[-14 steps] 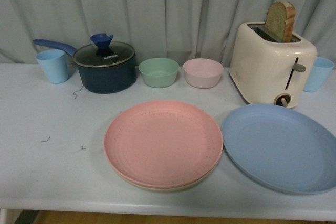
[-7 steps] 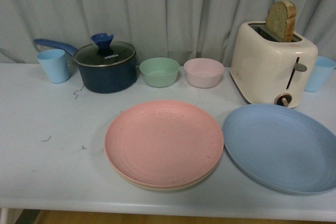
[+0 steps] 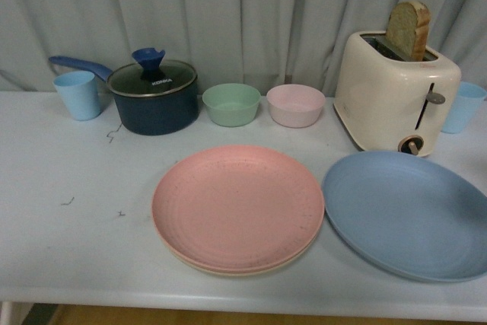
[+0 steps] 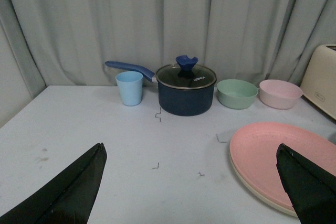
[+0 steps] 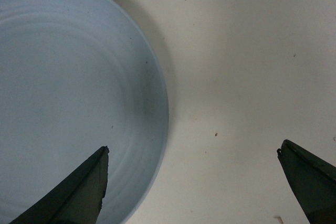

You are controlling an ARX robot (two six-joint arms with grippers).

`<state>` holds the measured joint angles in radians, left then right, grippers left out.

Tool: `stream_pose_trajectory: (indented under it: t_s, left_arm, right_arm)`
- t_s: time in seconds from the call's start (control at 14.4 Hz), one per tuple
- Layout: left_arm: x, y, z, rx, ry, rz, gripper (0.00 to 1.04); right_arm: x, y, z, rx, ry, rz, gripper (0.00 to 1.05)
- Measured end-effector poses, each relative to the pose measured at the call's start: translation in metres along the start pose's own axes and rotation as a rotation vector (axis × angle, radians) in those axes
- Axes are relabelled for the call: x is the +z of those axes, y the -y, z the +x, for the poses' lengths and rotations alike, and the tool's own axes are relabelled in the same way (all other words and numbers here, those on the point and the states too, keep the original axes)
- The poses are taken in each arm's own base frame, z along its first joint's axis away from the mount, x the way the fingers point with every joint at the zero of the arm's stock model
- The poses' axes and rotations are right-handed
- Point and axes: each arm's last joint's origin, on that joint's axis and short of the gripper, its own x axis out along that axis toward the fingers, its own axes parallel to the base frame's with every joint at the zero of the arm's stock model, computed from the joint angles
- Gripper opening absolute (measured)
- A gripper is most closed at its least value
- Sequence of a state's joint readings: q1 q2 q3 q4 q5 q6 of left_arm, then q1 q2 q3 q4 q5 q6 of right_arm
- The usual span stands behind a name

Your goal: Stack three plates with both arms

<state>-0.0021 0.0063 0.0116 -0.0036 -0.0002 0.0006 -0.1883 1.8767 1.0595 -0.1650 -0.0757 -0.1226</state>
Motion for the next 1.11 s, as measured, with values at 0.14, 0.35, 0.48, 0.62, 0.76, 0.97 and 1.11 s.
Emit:
stream_pose_trajectory:
  t_s: [0.14, 0.35, 0.48, 0.62, 0.76, 0.97, 1.11]
  left_arm:
    - [0.0, 0.0, 0.0, 0.0, 0.0, 0.0, 0.98]
    - [0.0, 0.0, 0.0, 0.0, 0.0, 0.0, 0.98]
    - [0.0, 0.0, 0.0, 0.0, 0.0, 0.0, 0.98]
    - [0.0, 0.0, 0.0, 0.0, 0.0, 0.0, 0.98]
    - [0.0, 0.0, 0.0, 0.0, 0.0, 0.0, 0.98]
    - [0.0, 0.0, 0.0, 0.0, 0.0, 0.0, 0.98]
    - [0.0, 0.0, 0.0, 0.0, 0.0, 0.0, 0.98]
  right_arm:
    - [0.004, -0.007, 0.022, -0.014, -0.024, -0.018, 0.98]
    - [0.008, -0.02, 0.045, -0.006, -0.035, -0.015, 0.98]
    - [0.002, -0.025, 0.063, -0.016, -0.057, 0.01, 0.98]
    - [0.0, -0.024, 0.071, -0.027, -0.047, 0.033, 0.98]
    - [-0.004, -0.024, 0.075, -0.027, -0.055, 0.044, 0.98]
    - [-0.01, -0.024, 0.083, -0.032, -0.053, 0.065, 0.7]
    - [-0.013, -0.024, 0.084, -0.029, -0.049, 0.069, 0.48]
